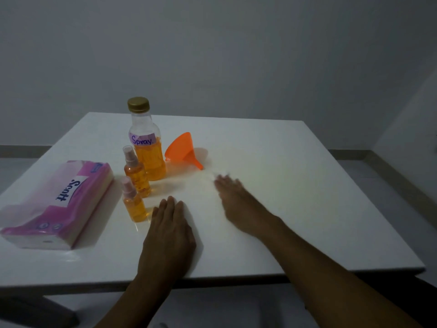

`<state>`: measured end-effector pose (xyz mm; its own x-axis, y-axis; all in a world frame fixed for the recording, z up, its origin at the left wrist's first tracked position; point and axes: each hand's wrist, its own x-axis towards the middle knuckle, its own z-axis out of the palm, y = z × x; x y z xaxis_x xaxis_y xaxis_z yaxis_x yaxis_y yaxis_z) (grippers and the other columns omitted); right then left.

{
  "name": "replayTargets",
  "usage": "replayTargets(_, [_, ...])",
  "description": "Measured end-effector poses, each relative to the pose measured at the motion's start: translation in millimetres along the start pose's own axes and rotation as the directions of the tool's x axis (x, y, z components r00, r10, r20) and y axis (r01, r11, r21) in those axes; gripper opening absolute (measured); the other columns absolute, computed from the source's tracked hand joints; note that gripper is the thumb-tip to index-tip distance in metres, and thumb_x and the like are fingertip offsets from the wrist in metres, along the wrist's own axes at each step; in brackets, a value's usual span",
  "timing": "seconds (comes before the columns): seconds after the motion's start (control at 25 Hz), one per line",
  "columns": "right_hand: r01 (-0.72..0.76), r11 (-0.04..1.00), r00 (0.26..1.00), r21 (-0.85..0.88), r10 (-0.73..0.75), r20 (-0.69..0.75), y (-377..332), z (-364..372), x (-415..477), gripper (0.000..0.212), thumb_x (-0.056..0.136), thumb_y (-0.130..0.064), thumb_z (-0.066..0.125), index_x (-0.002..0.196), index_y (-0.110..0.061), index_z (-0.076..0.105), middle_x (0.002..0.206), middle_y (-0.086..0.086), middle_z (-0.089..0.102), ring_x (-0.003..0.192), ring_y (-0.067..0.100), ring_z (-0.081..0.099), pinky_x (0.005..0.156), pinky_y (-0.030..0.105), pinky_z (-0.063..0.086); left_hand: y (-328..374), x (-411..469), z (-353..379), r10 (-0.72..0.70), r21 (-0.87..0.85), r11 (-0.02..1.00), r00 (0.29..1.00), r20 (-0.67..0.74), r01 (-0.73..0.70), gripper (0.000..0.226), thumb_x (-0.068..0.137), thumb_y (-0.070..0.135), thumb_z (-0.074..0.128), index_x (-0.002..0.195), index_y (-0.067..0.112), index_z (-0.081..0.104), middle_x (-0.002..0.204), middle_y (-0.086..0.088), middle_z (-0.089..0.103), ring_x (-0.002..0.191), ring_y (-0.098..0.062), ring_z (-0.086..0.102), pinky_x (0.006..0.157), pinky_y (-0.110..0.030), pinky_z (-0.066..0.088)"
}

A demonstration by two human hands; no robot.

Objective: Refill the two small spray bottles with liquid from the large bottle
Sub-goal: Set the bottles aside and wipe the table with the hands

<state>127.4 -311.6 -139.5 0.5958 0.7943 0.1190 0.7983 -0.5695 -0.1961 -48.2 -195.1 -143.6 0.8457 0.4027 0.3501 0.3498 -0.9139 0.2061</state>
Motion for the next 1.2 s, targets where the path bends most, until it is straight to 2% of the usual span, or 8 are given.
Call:
replayTargets(0.2, [0.129,0.988,0.982,0.086,-0.14,0.124,69,-31,-36,0.089,0.07,0.011,0.032,0.155,-0.013,0.019,0.164,0.004,0.008,0.153,0.017,0.007,0.123,0.033,-0.003,-2,0,2,0.035,0.003,0.999,0.999,0.01,-0.035,0.054,0.095,0.026,0.027,0.132,-0.006,0.05,0.137,-0.029,0.049,0.132,-0.039,0.043,0.108,-0.048,0.024])
replayTargets(0.28, [-0.098,0.995,0.991,0.005,0.097,0.098,123,-53,-60,0.084,0.08,0.013,0.033,0.154,-0.017,0.007,0.164,0.003,0.002,0.155,0.021,0.005,0.123,0.032,-0.006,-1,1,3,0.019,-0.013,1.0,0.999,0.029,-0.018,0.055,0.095,0.026,0.025,0.135,-0.006,0.046,0.141,-0.03,0.045,0.135,-0.039,0.038,0.111,-0.047,0.024])
replayTargets(0.44, [-0.584,0.812,0.811,-0.009,0.583,-0.05,146,-70,-55,0.067,0.094,0.014,0.03,0.157,-0.006,0.016,0.166,0.013,0.012,0.154,0.028,0.006,0.125,0.039,0.0,-2,2,5,0.04,0.025,0.999,0.998,0.044,-0.041,0.055,0.095,0.024,0.027,0.135,-0.008,0.045,0.14,-0.031,0.044,0.135,-0.041,0.038,0.11,-0.048,0.024])
replayTargets(0.64, [-0.2,0.976,0.979,0.086,0.196,0.054,31,-20,8,0.069,0.091,0.008,0.042,0.155,-0.004,0.021,0.166,0.014,0.009,0.154,0.028,0.004,0.122,0.036,0.002,-6,4,7,0.045,0.005,0.999,0.997,0.07,-0.046,0.058,0.095,0.027,0.023,0.141,-0.006,0.036,0.148,-0.028,0.034,0.141,-0.037,0.028,0.115,-0.046,0.019])
replayTargets(0.88, [0.17,0.961,0.976,0.217,-0.195,0.099,22,-19,-34,0.084,0.074,0.016,0.036,0.154,-0.004,0.026,0.166,0.01,0.014,0.154,0.022,0.006,0.123,0.035,-0.002,-11,6,6,0.059,-0.044,0.998,0.994,0.091,-0.055,0.065,0.094,0.036,0.014,0.145,-0.001,0.032,0.153,-0.023,0.028,0.145,-0.03,0.021,0.118,-0.043,0.015])
replayTargets(1.0, [-0.111,0.982,0.992,0.154,0.1,0.076,115,-33,-62,0.084,0.075,0.015,0.035,0.155,-0.008,0.025,0.165,0.011,0.011,0.153,0.028,0.004,0.123,0.037,-0.003,-8,6,8,0.041,-0.054,0.998,0.995,0.094,-0.036,0.065,0.094,0.034,0.014,0.144,-0.002,0.034,0.152,-0.025,0.03,0.144,-0.032,0.023,0.118,-0.045,0.017])
replayTargets(1.12, [-0.611,0.783,0.789,0.116,0.615,0.006,179,-59,-73,0.084,0.084,0.016,0.034,0.158,-0.02,0.017,0.168,0.01,0.001,0.154,0.033,0.0,0.125,0.047,0.006,-6,6,7,0.034,-0.032,0.999,0.995,0.088,-0.031,0.062,0.094,0.031,0.019,0.142,-0.005,0.037,0.149,-0.027,0.034,0.142,-0.035,0.028,0.116,-0.049,0.021])
replayTargets(1.2, [-0.712,0.691,0.694,0.124,0.72,-0.024,169,-62,-58,0.073,0.091,0.009,0.035,0.158,-0.015,0.017,0.167,0.014,0.002,0.153,0.035,0.005,0.125,0.045,0.01,-4,6,6,0.008,-0.031,1.0,0.996,0.093,-0.005,0.061,0.094,0.03,0.021,0.142,-0.004,0.037,0.149,-0.026,0.034,0.142,-0.034,0.028,0.117,-0.047,0.02])
